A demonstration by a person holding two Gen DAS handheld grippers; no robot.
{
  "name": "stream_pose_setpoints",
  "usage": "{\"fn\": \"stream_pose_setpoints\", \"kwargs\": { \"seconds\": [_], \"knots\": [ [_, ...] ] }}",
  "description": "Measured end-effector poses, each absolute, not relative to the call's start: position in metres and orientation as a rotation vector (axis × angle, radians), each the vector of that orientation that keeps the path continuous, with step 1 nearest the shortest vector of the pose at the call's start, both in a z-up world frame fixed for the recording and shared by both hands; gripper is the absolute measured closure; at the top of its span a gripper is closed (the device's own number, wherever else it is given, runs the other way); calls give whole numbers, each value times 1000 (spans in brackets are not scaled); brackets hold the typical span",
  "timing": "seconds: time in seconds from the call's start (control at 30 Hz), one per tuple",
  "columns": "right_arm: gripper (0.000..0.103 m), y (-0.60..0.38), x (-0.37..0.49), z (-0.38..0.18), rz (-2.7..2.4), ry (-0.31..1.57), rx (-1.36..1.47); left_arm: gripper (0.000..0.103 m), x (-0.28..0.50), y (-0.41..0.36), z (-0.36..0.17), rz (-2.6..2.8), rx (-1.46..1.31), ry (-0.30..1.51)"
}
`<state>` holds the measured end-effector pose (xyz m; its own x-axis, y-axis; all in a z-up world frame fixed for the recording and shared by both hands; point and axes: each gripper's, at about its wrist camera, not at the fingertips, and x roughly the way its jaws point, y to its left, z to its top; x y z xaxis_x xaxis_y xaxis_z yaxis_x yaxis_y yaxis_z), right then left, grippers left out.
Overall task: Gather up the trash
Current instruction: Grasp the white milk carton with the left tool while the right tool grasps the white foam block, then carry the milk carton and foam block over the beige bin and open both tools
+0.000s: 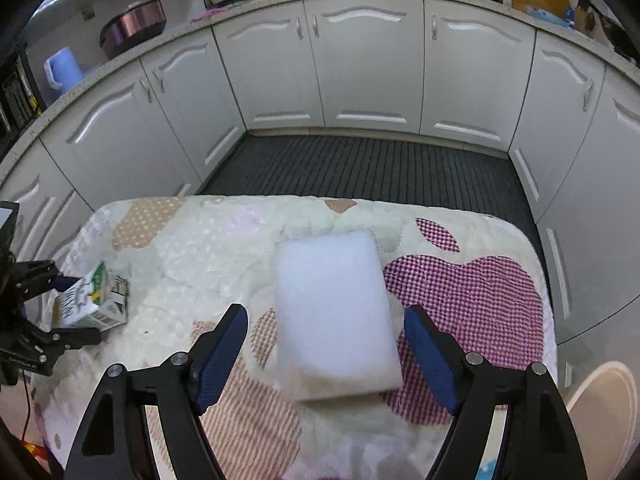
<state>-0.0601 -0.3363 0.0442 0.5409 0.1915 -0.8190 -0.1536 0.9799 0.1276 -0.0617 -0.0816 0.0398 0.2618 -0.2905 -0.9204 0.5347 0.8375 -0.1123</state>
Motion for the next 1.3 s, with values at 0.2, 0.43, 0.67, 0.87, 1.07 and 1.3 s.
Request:
{"fn": "stream_pose_setpoints", "kwargs": {
  "seconds": [0.2,0.43,0.67,0.87,1.07,1.3],
  "knots": [
    [47,-334,-61,36,179,986,17,51,-66,-82,42,-479,76,1202],
    [48,-332,-107,63,236,915,53,52,-88,-93,55,-418,-33,1151],
    [47,-334,-155,75,206,884,82,52,-119,-121,72,-408,-37,1090],
    [47,-343,-182,78,185,877,109,52,-143,-147,86,-427,-5,1038],
    [47,-352,-206,81,169,864,124,52,-158,-162,89,-439,-5,1020],
    [47,-361,-220,76,147,867,160,52,-173,-176,91,-430,19,988]
  ]
}}
